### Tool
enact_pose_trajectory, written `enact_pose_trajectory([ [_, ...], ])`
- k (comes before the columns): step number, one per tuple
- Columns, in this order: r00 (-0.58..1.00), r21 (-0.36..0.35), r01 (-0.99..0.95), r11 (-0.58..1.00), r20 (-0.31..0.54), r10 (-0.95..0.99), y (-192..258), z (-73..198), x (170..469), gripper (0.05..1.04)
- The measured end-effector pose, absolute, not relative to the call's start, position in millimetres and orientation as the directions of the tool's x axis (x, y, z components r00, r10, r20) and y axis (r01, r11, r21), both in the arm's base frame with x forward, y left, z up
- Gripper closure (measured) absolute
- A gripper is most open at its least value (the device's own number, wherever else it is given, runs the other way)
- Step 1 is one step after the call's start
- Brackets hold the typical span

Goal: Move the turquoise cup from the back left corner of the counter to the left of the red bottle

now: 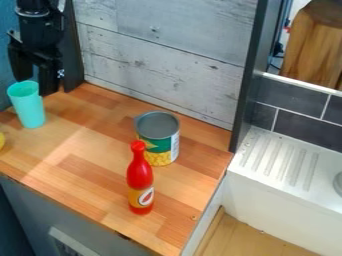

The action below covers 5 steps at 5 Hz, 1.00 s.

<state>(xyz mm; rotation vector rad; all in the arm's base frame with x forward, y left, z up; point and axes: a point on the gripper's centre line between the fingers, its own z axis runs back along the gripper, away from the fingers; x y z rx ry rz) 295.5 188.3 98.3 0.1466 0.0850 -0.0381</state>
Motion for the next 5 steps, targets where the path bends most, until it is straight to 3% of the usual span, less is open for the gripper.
enact_pose_trajectory([
  [2,0.991,0.123,0.053,0.991,-0.125,-0.037,196.2,81.5,307.5,0.083],
  [5,0.983,0.187,0.024,0.982,-0.183,0.011,220.4,68.4,312.3,0.083],
])
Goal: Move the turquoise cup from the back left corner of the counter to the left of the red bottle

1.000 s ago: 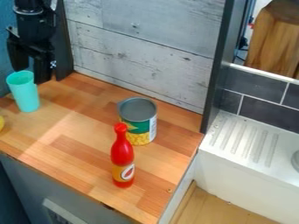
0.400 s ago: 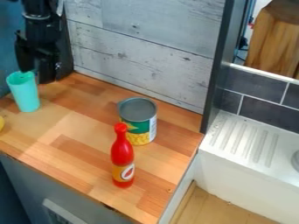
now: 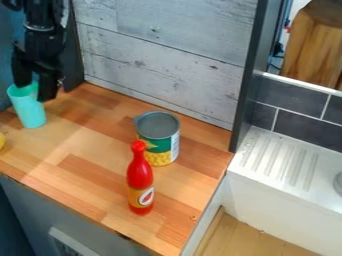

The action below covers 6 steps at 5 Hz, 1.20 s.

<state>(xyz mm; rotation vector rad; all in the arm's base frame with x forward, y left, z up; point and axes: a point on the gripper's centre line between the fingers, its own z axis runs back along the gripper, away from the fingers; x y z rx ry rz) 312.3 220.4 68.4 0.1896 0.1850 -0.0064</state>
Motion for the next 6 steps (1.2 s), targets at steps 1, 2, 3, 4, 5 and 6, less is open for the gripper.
enact_pose_trajectory([
  [1,0.981,0.188,0.018,0.982,-0.192,0.019,218.8,63.4,309.1,0.083],
  [2,0.983,0.189,0.016,0.982,-0.183,0.019,219.0,62.6,310.8,0.083],
  [3,0.978,0.153,0.018,0.988,-0.206,0.014,215.3,46.1,310.7,0.083],
  [4,0.98,0.132,0.016,0.991,-0.196,0.01,213.9,44.9,314.3,0.115],
  [5,0.978,0.122,0.01,0.992,-0.209,0.016,215.2,41.4,316.4,0.36],
  [6,0.978,0.131,-0.005,0.991,-0.208,0.032,218.5,44.5,319.3,0.619],
])
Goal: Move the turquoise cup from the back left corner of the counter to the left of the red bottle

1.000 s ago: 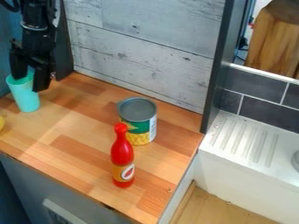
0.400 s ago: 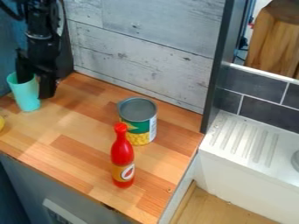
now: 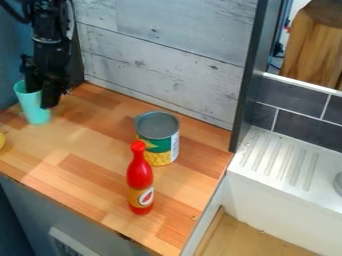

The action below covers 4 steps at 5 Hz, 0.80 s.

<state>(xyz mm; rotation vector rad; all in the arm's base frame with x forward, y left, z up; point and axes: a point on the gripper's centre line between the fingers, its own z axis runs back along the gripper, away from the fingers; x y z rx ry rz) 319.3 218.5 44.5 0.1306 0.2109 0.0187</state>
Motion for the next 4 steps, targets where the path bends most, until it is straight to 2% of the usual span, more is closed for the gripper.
enact_pose_trajectory([
  [1,0.975,0.146,-0.018,0.989,-0.215,0.049,221.3,45.1,319.5,0.837],
  [2,0.97,0.162,-0.049,0.986,-0.226,0.085,226.1,44.3,313.2,0.955],
  [3,0.965,0.182,-0.086,0.98,-0.23,0.128,221.9,55.6,295.4,0.978],
  [4,0.98,0.161,-0.091,0.983,-0.16,0.117,201.2,97.7,280.4,0.978],
])
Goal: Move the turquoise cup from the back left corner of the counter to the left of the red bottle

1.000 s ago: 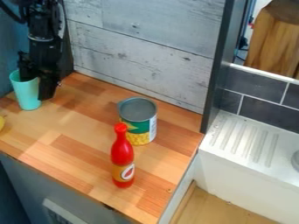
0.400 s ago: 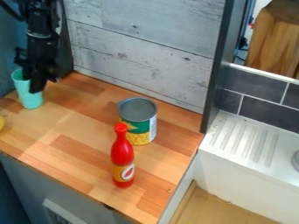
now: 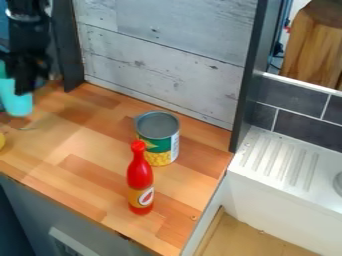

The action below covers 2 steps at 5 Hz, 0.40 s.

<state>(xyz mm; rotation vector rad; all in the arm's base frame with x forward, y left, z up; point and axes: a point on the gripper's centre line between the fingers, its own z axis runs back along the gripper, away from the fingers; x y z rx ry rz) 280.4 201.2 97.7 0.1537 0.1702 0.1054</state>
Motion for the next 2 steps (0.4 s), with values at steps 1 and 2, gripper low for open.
enact_pose_trajectory([
  [1,0.989,0.118,0.008,0.993,-0.151,0.01,158.0,110.3,268.2,0.978],
  [2,0.975,0.064,0.118,0.991,-0.198,-0.104,123.8,90.2,257.0,0.978],
])
